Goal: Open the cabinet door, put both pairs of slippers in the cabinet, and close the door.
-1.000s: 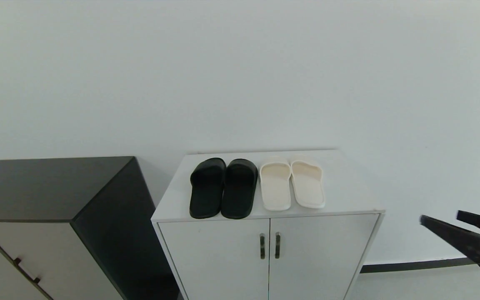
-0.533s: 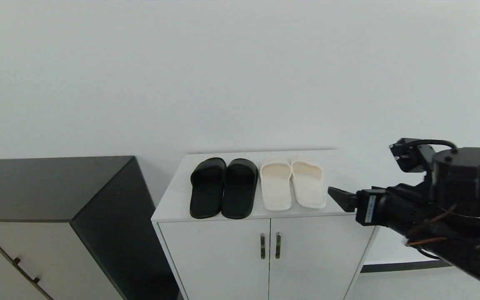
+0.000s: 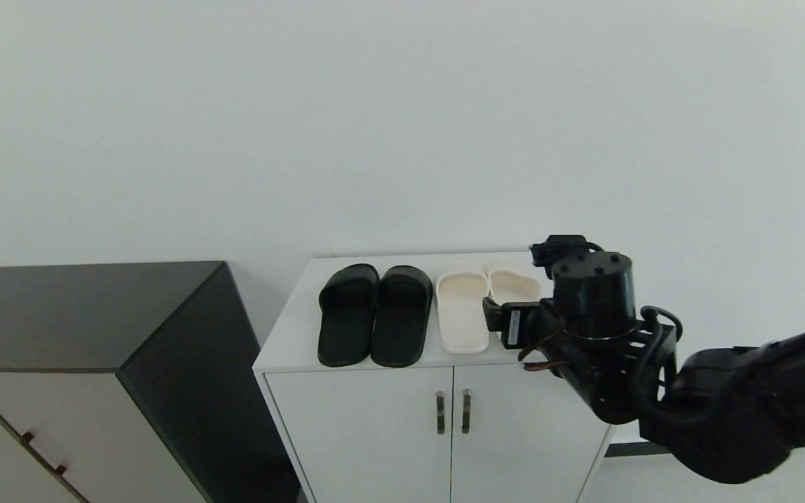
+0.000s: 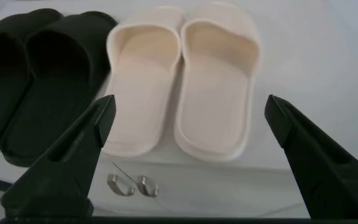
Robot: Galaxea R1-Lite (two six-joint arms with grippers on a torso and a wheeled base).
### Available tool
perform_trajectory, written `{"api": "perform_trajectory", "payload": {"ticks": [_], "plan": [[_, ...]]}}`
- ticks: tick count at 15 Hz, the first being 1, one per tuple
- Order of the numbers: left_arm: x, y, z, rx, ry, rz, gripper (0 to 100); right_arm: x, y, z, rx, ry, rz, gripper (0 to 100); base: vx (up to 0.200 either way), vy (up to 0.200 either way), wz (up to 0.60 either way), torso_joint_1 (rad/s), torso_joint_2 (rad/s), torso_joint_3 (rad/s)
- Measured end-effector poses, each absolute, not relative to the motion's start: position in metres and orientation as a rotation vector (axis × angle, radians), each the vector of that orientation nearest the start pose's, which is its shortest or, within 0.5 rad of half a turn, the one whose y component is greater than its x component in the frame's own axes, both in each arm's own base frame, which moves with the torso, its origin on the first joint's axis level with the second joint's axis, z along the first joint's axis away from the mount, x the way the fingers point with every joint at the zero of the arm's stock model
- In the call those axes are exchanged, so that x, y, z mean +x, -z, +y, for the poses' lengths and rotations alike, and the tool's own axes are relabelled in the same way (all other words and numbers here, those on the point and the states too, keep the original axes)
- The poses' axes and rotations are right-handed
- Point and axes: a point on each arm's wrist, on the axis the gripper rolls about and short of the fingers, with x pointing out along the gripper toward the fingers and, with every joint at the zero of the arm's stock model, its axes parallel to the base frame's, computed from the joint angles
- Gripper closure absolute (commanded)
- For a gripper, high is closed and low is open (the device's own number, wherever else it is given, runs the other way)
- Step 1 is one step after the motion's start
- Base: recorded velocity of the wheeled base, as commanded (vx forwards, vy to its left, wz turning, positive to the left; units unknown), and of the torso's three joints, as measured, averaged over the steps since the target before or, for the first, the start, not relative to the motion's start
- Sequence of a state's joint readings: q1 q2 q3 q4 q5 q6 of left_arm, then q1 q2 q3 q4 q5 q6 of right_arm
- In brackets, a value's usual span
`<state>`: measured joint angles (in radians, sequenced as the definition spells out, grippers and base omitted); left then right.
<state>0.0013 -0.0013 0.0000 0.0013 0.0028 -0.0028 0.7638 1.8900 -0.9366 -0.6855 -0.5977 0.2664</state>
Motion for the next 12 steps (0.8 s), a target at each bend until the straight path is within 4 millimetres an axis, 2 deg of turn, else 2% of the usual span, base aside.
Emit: {"api": "perform_trajectory", "payload": {"ticks": [4,8,12], "plan": [[-0.023,-0.075,0.0,-0.003,-0.004,0.0,100,0.296,-0.147,0.258,0.073,-0.132,0.22,0,0.0,0.0,0.0,0.0,0.0,0.0],[-0.023,-0.075,0.0,-0.004,-0.004,-0.001,100,0.329,-0.127,0.258,0.036,-0.093,0.253,0,0.0,0.0,0.0,0.0,0.0,0.0],[-0.023,-0.075,0.0,-0.004,-0.004,-0.001,100,0.351,-0.119,0.26,0.038,-0.102,0.272,0,0.0,0.0,0.0,0.0,0.0,0.0]]}}
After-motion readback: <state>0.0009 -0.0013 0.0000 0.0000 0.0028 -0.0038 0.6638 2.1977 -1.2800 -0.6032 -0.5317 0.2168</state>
